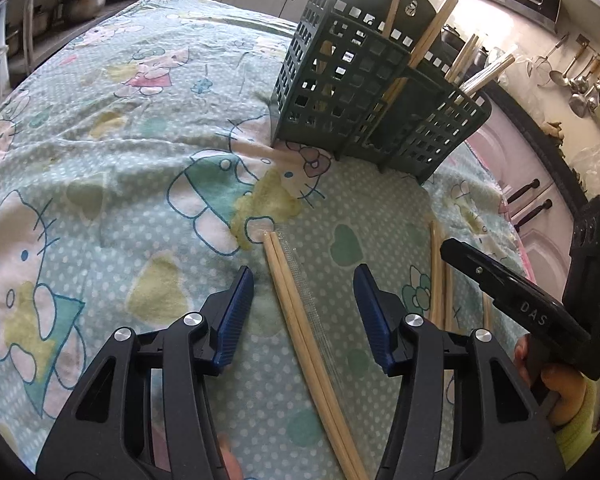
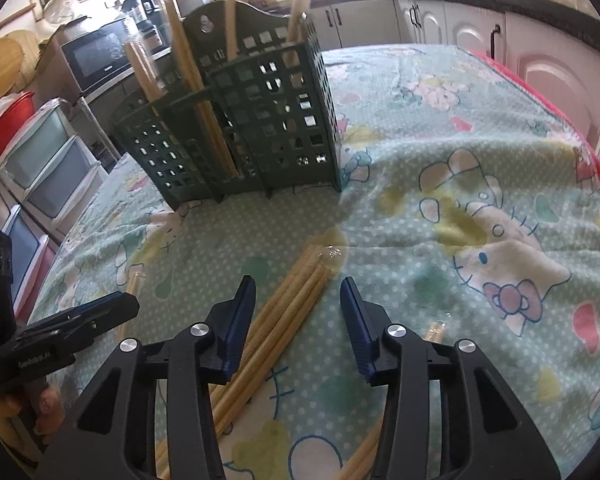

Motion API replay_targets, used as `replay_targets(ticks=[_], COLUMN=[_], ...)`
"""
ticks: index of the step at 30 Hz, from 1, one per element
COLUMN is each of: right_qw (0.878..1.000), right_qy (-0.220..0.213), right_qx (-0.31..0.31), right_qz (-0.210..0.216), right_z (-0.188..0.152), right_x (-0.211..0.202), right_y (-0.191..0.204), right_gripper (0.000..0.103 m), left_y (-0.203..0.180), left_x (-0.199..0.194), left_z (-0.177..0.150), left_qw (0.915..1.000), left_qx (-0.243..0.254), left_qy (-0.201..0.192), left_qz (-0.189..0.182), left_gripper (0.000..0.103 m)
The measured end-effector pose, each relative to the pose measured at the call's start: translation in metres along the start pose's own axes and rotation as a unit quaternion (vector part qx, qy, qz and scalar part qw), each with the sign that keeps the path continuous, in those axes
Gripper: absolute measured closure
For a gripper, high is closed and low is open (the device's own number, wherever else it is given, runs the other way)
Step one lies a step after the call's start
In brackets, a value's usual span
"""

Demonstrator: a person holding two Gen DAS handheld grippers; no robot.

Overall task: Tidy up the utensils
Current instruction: 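Close the right gripper on a chopstick while the left gripper closes on another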

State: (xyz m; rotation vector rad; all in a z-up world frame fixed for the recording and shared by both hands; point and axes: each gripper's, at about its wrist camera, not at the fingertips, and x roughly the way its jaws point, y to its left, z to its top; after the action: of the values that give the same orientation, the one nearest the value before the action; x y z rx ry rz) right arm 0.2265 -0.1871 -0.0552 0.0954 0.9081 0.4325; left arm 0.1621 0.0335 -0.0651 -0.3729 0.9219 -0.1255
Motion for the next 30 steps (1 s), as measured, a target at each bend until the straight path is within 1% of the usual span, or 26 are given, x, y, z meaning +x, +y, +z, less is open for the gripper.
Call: replay_targets(ticks=[5,7,9,11,20,22,27,28,29,30], right_qw=[1.0,1.0,1.0,0.999,0.997,0.997,0.996,0.996,0.996,0.996], right_qy=[0.004,0.004,0.004,0.006,0.009,0.006,-0.006,-0.007,-0.009,-0.011], right_qx=[0.009,0.015,0.024,0.031,0.066,0.069,0.077,0.078,0.079,0.078], right_qz=[-0.001,0.003,0.007,0.013,0.04,0.04,0.045,0.047,0.049,0.049], right_z=[-0.001,-0.002,-0.002,-0.002,-0.001,-0.001,0.001,0.002,0.002,0.003], right_x=[0.003,0.002,0.001,0.001,-0.002,-0.004,-0.01,-0.011,-0.012,-0.013], right_y=[-0.005,-0.008,-0.013,-0.018,-0.031,-0.032,-0.036,-0.036,-0.036,-0.036], right_gripper=[0.072,0.075,0.08,0.082,0.088,0.088,0.089,0.089,0.089,0.089], left_y=[-0.002,-0.003,-0.004,-0.004,-0.002,-0.005,-0.008,-0.007,-0.007,-0.005], left_x=[0.004,0.006,0.007,0.009,0.016,0.017,0.021,0.021,0.022,0.021], left_z=[0.002,0.003,0.005,0.007,0.014,0.016,0.019,0.02,0.021,0.021], left_qw=[1.0,1.0,0.9999,0.9999,0.9999,0.9996,0.9978,0.9977,0.9974,0.9972], left_qx=[0.0,0.001,0.003,0.004,0.011,0.02,0.036,0.037,0.039,0.04], left_qy=[0.0,0.0,-0.001,-0.001,-0.003,-0.003,-0.003,-0.002,-0.002,-0.001], left_qz=[0.004,0.007,0.01,0.01,0.011,0.021,0.055,0.057,0.061,0.063], left_gripper=[0.058,0.058,0.058,0.058,0.058,0.061,0.082,0.083,0.088,0.09])
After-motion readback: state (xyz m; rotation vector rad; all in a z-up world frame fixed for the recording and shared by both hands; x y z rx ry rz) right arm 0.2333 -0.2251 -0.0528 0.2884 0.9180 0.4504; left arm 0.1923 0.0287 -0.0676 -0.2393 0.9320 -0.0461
